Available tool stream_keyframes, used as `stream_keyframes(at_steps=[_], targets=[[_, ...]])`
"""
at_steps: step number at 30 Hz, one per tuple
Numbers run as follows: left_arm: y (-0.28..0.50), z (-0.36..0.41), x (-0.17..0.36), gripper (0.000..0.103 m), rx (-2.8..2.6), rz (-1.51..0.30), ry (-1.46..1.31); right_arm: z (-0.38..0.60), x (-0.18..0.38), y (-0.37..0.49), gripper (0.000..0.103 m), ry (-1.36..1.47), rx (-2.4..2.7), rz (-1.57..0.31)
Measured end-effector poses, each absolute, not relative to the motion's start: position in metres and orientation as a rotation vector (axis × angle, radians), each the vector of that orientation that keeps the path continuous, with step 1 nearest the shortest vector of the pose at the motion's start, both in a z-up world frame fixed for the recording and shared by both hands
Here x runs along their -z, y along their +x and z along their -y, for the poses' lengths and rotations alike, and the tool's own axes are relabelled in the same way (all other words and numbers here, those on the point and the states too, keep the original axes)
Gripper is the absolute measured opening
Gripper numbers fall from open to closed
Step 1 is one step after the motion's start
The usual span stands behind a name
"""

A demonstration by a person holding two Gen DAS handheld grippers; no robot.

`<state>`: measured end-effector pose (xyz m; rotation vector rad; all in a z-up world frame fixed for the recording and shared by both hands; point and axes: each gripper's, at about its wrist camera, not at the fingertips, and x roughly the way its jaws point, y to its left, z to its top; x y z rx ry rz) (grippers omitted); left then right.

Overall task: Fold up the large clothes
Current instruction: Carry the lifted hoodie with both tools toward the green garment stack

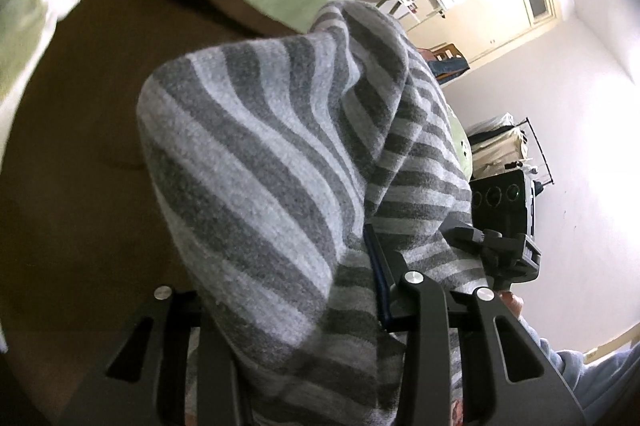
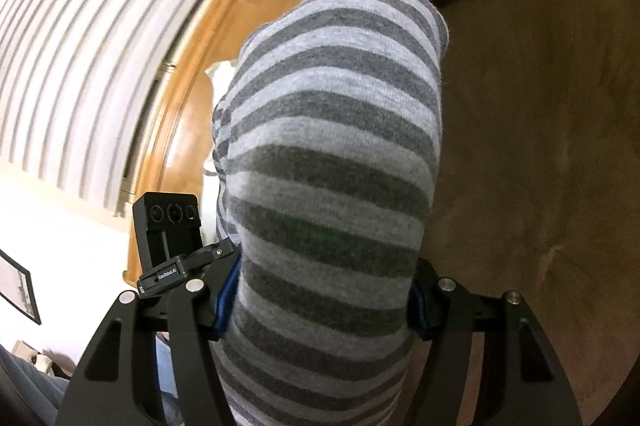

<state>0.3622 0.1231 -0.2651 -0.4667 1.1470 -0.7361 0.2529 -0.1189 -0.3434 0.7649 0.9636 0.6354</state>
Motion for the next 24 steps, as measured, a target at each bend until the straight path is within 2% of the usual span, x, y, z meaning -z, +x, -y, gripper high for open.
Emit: stream_keyframes(at_steps=[6, 14, 24], targets=[[0.339, -0.087, 0.217, 0.039, 0.76, -1.139, -0.468, 0.151, 0.297, 0.213, 0.064, 0.742, -0.61, -0.944], [0.319, -0.026, 0.179, 0.039, 0.805, -1.148, -0.423, 0.202, 0.267, 0.166, 0.064, 0.772, -0.561, -0.891], [0.321, 0.109, 0.146, 0.039, 0.941, -1.163, -0.317, 0.301, 0.236, 0.116, 0.064, 0.824, -0.447, -0.777]])
